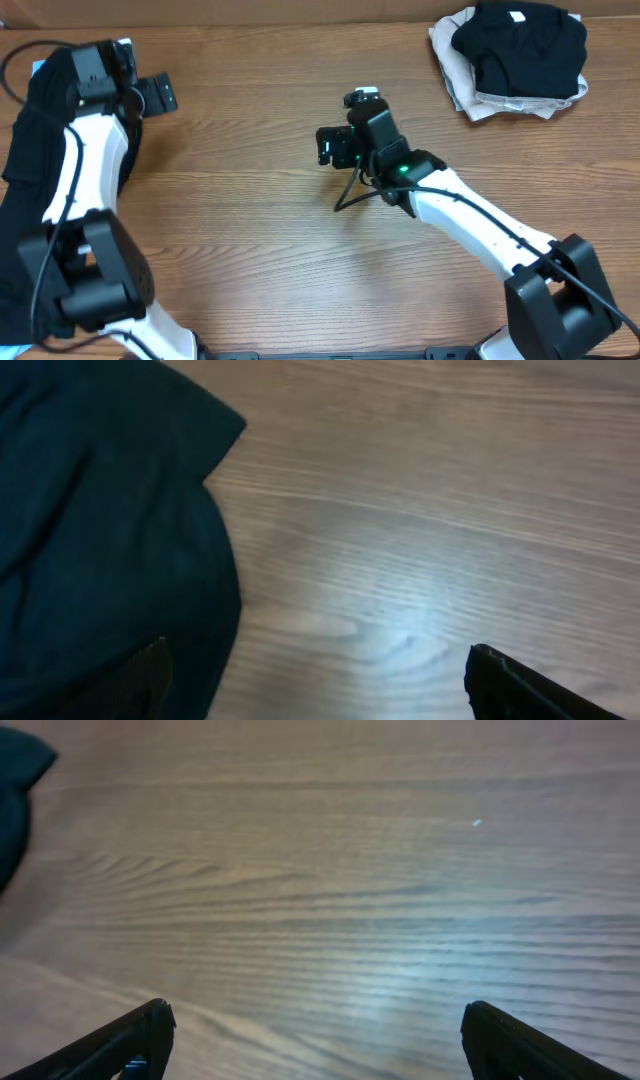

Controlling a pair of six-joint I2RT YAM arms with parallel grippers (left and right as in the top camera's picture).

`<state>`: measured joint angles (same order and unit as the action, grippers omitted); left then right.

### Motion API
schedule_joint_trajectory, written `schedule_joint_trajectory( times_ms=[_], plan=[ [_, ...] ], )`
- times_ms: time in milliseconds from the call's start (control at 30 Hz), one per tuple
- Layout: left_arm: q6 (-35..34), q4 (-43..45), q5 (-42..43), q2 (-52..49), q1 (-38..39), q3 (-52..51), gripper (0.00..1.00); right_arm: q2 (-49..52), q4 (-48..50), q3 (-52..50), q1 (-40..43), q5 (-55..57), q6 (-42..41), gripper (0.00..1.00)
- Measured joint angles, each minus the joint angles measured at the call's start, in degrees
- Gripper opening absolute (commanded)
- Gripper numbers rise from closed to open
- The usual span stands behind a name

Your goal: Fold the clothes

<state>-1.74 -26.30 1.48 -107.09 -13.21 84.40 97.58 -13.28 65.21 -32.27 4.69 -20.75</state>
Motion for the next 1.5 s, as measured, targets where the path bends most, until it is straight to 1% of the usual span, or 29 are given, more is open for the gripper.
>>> schedule_joint_trajectory(
  times_ms=[100,200,233,267,500,767,900,1033,1167,1300,1367,1433,1500],
  plan=[
    [0.0,-3.15,-1.62,-5.46,0.0,3.82,0.89,0.0,-0.04,0.15,-0.55,3.98,0.0,0.95],
    [0.02,-4.44,-4.2,-9.25,-0.02,4.52,0.86,0.04,-0.28,0.15,-0.48,6.12,0.02,0.95],
    [0.02,-5.07,-5.2,-10.19,-0.02,4.52,0.82,0.07,-0.26,0.15,-0.48,6.32,0.02,0.95],
    [0.02,-5.46,-6.73,-11.21,-0.15,4.52,0.81,0.11,-0.28,0.15,-0.48,6.78,0.02,0.95],
    [0.2,-5.4,-10.34,-11.91,-1.99,4.72,0.79,0.11,-0.74,0.15,-0.48,7.63,0.0,0.95],
    [0.2,-4.46,-11.23,-16.02,-4.04,4.96,0.76,0.11,-1.55,0.15,-0.48,7.76,0.02,0.95],
    [0.26,-3.82,-11.39,-17.0,-4.07,4.96,0.67,0.11,-1.68,0.15,-0.48,7.74,-0.02,0.95],
    [0.39,-2.82,-11.41,-17.05,-4.09,4.96,0.56,0.11,-1.7,0.15,-0.48,7.76,0.0,0.95],
    [0.39,-1.97,-11.61,-17.49,-4.09,4.98,0.51,0.11,-1.7,0.15,-0.48,7.78,0.02,0.93],
    [0.39,-1.49,-11.63,-18.75,-4.09,4.98,0.5,0.11,-1.7,0.15,-0.48,7.78,0.0,0.93],
    [0.39,-1.29,-11.63,-18.95,-4.09,5.03,0.43,0.11,-1.73,0.15,-0.48,7.76,0.0,0.93],
    [0.35,-1.31,-11.63,-19.04,-4.09,5.03,0.33,0.11,-1.7,0.15,-0.48,7.76,0.0,0.93],
    [0.48,-1.33,-11.63,-19.04,-4.09,5.03,0.26,0.11,-1.73,0.15,-0.48,7.76,0.0,0.93]
  ],
)
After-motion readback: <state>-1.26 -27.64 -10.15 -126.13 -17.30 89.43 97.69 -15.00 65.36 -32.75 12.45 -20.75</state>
